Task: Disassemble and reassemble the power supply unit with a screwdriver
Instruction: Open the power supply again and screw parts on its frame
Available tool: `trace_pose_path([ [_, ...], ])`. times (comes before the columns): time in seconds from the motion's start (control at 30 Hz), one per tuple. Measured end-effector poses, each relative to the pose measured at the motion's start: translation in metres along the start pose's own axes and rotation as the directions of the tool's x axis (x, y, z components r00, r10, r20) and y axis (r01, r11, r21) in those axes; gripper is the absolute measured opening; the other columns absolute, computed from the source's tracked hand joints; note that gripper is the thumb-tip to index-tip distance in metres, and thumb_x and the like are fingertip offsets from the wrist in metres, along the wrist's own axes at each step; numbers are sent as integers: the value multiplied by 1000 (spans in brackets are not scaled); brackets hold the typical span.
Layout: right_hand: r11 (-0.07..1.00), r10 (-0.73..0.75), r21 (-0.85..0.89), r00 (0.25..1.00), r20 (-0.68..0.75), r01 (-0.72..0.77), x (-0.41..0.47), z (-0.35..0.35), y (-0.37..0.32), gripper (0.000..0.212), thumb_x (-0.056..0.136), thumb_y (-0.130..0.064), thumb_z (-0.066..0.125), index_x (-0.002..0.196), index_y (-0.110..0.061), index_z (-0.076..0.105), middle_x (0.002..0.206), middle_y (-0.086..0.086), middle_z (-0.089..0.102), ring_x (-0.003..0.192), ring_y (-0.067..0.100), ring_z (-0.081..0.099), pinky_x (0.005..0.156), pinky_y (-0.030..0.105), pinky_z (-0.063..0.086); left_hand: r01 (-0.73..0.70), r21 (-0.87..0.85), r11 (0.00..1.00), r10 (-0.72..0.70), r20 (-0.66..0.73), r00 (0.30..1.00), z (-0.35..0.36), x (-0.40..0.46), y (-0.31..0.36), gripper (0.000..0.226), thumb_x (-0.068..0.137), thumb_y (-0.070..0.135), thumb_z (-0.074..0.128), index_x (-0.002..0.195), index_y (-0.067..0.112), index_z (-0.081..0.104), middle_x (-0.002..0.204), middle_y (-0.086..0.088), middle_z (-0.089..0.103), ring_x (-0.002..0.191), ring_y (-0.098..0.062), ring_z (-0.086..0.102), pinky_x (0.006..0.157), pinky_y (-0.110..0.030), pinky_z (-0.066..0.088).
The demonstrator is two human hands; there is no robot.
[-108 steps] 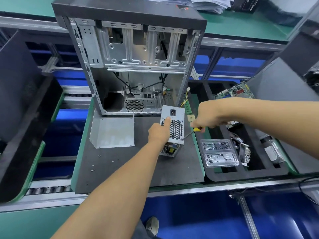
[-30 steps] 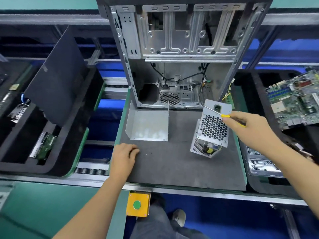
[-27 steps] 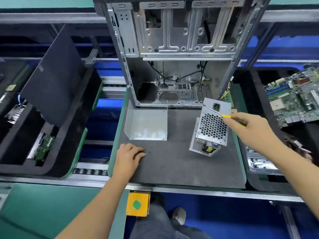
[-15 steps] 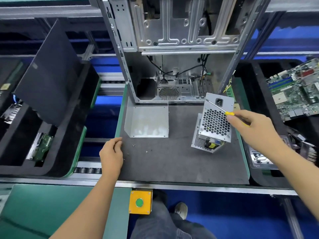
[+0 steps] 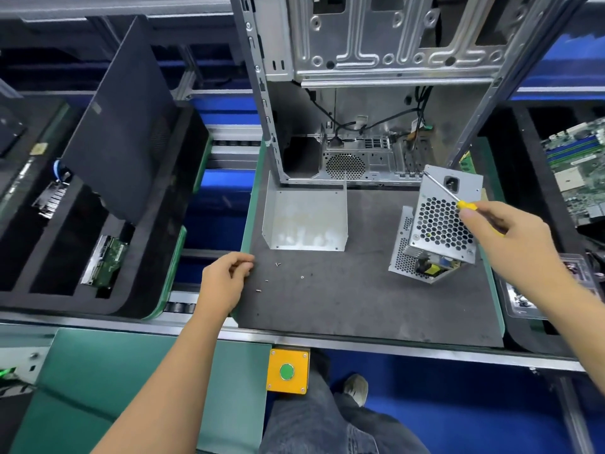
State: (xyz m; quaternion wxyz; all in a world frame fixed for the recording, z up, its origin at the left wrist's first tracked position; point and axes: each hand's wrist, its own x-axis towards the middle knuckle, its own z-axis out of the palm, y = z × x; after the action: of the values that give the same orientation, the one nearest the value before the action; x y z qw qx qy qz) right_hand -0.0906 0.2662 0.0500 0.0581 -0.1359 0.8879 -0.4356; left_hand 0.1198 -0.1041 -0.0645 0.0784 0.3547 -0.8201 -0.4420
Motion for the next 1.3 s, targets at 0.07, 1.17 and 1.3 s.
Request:
trace_pose_path([
  [0.07,1000,-11,7,1000,-2,11,-1,2,1,9,95,-40,61,95,-34,68,91,-4,71,92,27,64,82,39,49,-28,57,998,23,90,996,-5,-2,-5,33,83,10,78,78,41,69,85,15,69,75,5,60,70,-4,44],
  [1.17,825,110,550,991,72,-131,0,-34,7,34,72,-47,79,85,-16,76,57,-1,48,53,15,33,48,20,31,341,-856,388,148,423,894,128,-15,222,12,75,8,70,85,4,76,84,-17,74,77,-22,74,70,-25,59],
  [1.3,821,139,544,985,105,-174,1,-36,7,33,70,-47,78,83,-16,76,56,-1,46,51,15,32,48,22,30,326,-832,449,159,433,887,130,-15,222,11,74,8,72,81,9,79,82,-18,75,78,-22,75,70,-24,59],
])
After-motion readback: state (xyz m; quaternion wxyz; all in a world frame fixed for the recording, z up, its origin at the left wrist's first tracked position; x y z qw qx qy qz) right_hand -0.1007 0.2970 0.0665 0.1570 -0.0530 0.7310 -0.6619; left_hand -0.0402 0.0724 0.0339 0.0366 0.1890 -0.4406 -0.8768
